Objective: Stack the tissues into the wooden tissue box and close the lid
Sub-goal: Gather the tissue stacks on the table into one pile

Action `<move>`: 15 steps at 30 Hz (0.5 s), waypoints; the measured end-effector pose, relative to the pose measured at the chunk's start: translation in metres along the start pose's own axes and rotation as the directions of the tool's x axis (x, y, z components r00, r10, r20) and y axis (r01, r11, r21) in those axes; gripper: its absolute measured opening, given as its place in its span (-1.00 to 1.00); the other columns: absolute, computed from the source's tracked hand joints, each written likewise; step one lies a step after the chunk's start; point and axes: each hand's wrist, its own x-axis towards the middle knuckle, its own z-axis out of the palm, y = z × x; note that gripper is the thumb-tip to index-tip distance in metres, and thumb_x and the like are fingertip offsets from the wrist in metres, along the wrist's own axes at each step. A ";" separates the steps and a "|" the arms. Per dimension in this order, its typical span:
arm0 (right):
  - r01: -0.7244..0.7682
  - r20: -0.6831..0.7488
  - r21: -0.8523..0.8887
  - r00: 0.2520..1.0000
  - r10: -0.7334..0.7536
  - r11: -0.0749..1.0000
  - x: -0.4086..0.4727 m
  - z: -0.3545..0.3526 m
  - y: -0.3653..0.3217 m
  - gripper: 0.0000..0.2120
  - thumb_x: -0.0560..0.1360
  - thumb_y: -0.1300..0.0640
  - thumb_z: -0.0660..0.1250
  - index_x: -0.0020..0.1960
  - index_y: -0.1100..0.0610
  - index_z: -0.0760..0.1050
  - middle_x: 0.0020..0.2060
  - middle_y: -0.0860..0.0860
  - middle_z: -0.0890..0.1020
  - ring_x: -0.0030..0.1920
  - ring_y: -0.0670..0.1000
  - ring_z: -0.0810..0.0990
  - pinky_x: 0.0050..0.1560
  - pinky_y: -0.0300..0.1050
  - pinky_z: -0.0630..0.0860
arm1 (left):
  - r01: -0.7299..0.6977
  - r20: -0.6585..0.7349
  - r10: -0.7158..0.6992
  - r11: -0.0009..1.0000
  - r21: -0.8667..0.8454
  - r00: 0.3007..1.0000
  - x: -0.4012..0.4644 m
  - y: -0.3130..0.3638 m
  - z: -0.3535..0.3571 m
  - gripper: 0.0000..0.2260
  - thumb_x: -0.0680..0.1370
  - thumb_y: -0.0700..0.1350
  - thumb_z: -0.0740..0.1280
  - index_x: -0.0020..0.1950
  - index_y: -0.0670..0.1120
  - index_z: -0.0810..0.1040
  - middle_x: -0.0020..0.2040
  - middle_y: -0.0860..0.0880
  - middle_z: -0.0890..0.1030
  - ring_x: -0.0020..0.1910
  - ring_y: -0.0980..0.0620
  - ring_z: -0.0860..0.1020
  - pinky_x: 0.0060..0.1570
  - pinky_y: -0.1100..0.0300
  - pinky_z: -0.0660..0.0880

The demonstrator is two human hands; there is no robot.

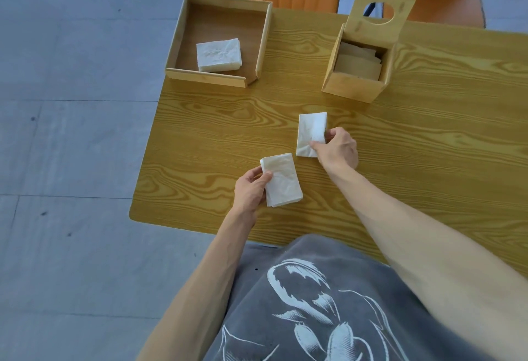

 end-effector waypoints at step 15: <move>-0.283 0.403 0.679 0.915 -0.021 0.677 -0.021 -0.024 0.050 -0.60 0.47 0.23 0.47 0.27 0.27 0.50 0.03 0.14 0.69 0.00 0.09 0.70 -0.15 -0.08 0.68 | -0.009 0.000 0.009 1.000 -0.023 1.000 0.001 -0.001 0.001 -0.74 0.60 -0.13 0.33 0.29 -0.09 0.54 -0.02 -0.08 0.66 -0.11 -0.01 0.63 -0.25 0.15 0.56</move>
